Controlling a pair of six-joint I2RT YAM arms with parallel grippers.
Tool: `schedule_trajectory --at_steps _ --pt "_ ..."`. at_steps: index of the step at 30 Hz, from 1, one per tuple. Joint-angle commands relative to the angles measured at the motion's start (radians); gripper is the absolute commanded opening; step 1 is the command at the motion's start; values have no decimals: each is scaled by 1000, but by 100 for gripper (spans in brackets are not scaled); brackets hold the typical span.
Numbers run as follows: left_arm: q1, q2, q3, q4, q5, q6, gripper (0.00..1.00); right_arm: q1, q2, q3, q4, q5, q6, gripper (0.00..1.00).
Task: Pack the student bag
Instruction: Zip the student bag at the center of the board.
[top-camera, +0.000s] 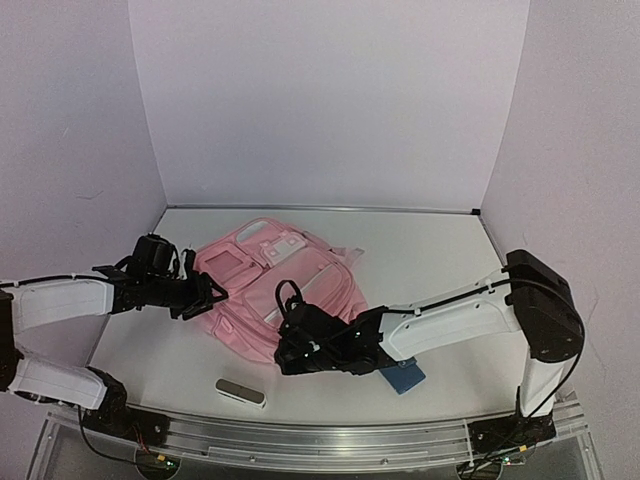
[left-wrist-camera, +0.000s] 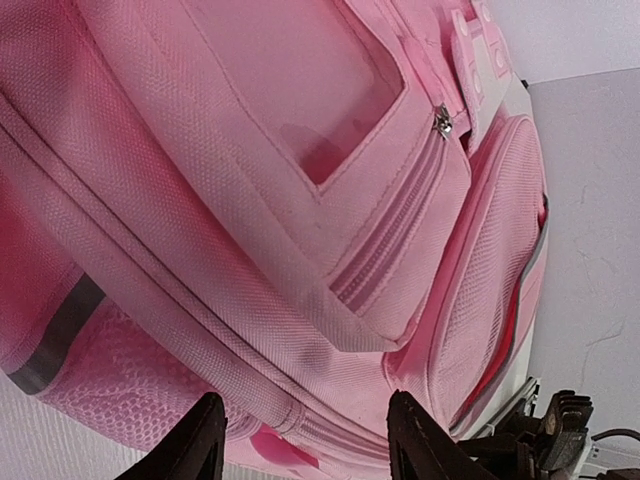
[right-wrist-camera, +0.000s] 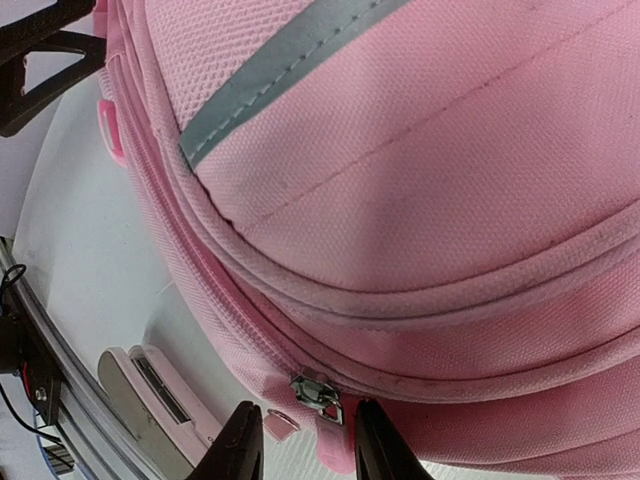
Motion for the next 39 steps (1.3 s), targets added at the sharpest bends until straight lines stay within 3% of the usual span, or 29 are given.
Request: schedule_trajectory --at_steps 1,6,10,17,27,34,39 --pt "16 42 -9 56 -12 14 53 -1 25 36 -68 58 11 29" --pt "28 93 -18 86 -27 17 46 -1 36 58 -104 102 22 16" --pt "33 109 -15 121 -29 23 29 -1 36 63 -114 124 33 1" --pt "73 118 5 113 -55 50 1 -1 -24 34 -133 168 36 0" --pt "240 159 57 135 73 172 0 -3 -65 86 -456 322 57 0" --pt "278 252 159 160 165 335 0 -63 -101 75 -479 294 -3 0" --pt "284 270 207 165 144 429 0 -131 -129 67 -440 273 -112 0"
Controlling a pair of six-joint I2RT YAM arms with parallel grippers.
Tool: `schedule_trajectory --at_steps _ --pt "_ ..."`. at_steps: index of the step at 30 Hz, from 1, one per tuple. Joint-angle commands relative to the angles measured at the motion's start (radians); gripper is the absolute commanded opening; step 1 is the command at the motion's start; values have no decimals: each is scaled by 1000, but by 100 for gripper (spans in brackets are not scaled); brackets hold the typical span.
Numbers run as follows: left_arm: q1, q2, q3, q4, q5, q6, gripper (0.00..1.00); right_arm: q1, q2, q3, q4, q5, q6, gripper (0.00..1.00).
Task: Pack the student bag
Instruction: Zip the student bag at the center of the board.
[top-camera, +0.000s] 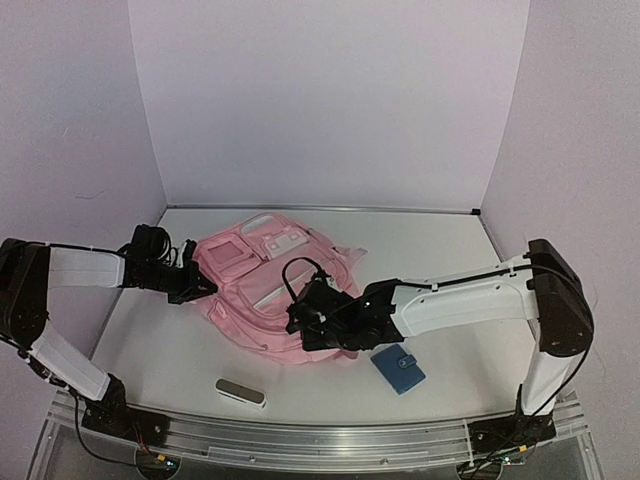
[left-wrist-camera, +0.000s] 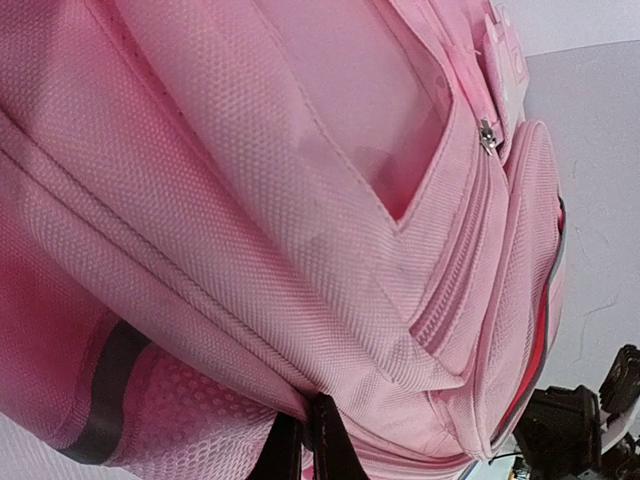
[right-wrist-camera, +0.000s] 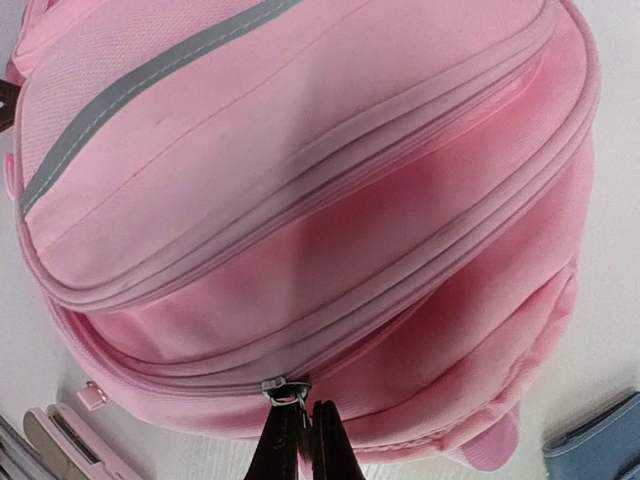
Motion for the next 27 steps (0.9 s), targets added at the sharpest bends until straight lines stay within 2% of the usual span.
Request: schedule_trajectory --at_steps 1,5,11,13,14,17,21,24,27 --pt "48 -1 93 105 -141 152 0 -90 -81 -25 -106 35 -118 0" --pt "48 13 110 104 -212 188 0 -177 -140 -109 10 -62 -223 0" --pt "46 -27 142 107 -111 253 1 -270 -206 -190 170 -238 -349 0" --pt "35 -70 154 102 -75 266 7 -271 -236 -207 221 -316 -378 0" --pt "20 -93 162 89 -76 276 14 -271 -252 -218 246 -346 -386 0" --pt "-69 -138 202 10 -164 328 46 -270 -298 -255 313 -407 -389 0" --pt "-236 -175 221 -17 -303 333 69 -271 -338 -301 357 -420 -379 0" --pt "-337 -177 220 30 -300 319 76 -270 -352 -323 371 -427 -367 0" --pt "-451 -112 262 23 -310 345 76 -270 -365 -341 404 -436 -354 0"
